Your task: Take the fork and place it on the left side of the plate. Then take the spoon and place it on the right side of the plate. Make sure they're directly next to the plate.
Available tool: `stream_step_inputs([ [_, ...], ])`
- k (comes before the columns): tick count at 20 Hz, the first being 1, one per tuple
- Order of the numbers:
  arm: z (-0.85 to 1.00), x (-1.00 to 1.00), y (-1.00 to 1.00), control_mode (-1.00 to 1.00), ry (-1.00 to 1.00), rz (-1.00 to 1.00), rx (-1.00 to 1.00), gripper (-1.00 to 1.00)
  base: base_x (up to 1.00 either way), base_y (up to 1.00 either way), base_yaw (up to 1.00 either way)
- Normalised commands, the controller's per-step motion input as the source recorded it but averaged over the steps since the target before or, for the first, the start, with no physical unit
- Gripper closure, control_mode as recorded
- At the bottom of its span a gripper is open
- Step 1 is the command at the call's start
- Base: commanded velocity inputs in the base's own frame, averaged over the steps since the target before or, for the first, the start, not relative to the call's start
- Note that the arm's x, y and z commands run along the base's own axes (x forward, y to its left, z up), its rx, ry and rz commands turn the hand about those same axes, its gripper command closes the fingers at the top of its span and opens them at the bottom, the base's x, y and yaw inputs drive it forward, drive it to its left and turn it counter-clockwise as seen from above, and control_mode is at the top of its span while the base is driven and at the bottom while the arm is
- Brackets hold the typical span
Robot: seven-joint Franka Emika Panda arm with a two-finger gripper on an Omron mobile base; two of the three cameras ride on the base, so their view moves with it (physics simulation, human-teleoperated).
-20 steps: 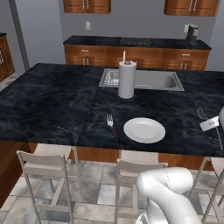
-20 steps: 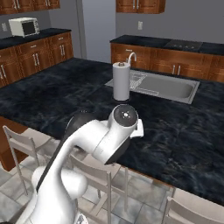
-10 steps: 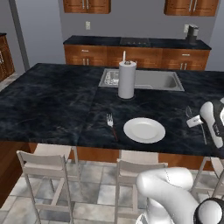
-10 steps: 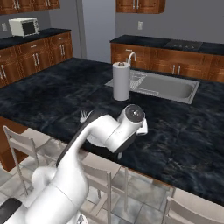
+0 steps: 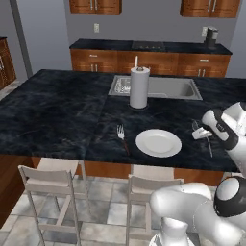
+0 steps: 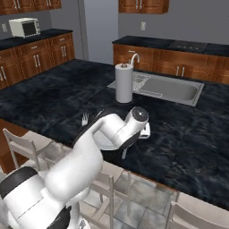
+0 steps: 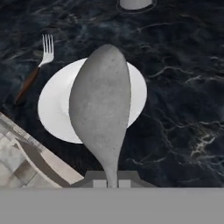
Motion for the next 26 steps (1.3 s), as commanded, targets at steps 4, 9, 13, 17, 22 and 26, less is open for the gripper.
stream_step_inputs([
  [4, -0.39, 0.57, -0.14, -1.00, 0.09, 0.00, 0.06, 1.00, 0.00, 0.00, 0.00],
  [9, -0.36, 0.48, -0.20, -1.00, 0.08, 0.00, 0.07, 1.00, 0.00, 0.00, 0.00],
  [13, -0.35, 0.42, -0.17, -1.00, 0.07, 0.00, 0.05, 1.00, 0.00, 0.00, 0.00],
  [17, -0.41, 0.36, -0.13, -1.00, 0.02, 0.00, 0.04, 1.00, 0.00, 0.00, 0.00],
  [22, -0.40, 0.31, -0.01, -1.00, 0.02, 0.00, 0.01, 1.00, 0.00, 0.00, 0.00],
  [26, -0.30, 0.24, 0.00, -1.00, 0.03, 0.00, 0.00, 1.00, 0.00, 0.00, 0.00],
])
